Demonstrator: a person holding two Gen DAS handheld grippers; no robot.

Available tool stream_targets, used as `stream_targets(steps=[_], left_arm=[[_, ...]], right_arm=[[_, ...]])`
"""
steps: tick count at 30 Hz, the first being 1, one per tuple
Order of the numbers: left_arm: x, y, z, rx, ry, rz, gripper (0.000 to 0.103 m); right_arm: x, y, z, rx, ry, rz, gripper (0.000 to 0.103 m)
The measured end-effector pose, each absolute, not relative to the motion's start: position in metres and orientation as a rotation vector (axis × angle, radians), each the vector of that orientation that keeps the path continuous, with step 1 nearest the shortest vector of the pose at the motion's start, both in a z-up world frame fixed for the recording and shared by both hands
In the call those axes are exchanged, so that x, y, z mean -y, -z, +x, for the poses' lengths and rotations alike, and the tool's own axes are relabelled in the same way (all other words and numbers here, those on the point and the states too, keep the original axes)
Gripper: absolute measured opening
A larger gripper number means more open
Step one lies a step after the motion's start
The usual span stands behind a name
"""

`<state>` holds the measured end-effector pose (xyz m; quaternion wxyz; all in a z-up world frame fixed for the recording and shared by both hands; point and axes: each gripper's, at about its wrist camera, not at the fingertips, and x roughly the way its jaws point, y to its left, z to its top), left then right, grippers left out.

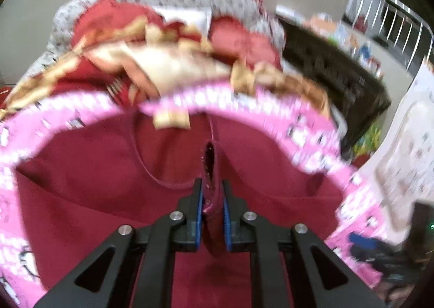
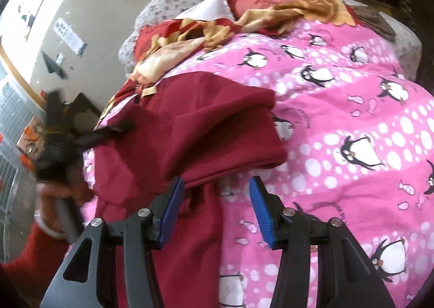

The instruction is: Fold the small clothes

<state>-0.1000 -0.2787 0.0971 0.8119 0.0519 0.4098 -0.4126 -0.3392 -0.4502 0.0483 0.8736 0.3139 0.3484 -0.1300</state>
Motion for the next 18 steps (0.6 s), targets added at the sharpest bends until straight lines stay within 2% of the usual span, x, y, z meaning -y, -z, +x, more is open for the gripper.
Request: stream_targets(steps=[3, 6, 13, 18], left_arm=[[0.237, -0.138, -0.091, -0.798, 0.845, 0.019, 0.012], [0.190, -0.147, -0.072, -0.804, 0.718, -0.033, 0.012], [0.125, -0.082, -0.044, -0.996, 0.532, -0.081, 0.012], [0.120, -0.070, -0.049, -1.005, 0.528, -0.092, 0.012]], right_arm=[[0.451, -0.048, -0.337, -0.737, 0.300, 0.630, 0.066], [0.447, -0.049, -0.331, -0.742, 0.299, 0.608, 0.066], [0.434, -0.045, -0.309, -0.783, 0.265, 0.554, 0.066], [0.415, -0.051, -0.289, -0.799, 0.223, 0.471, 0.066]])
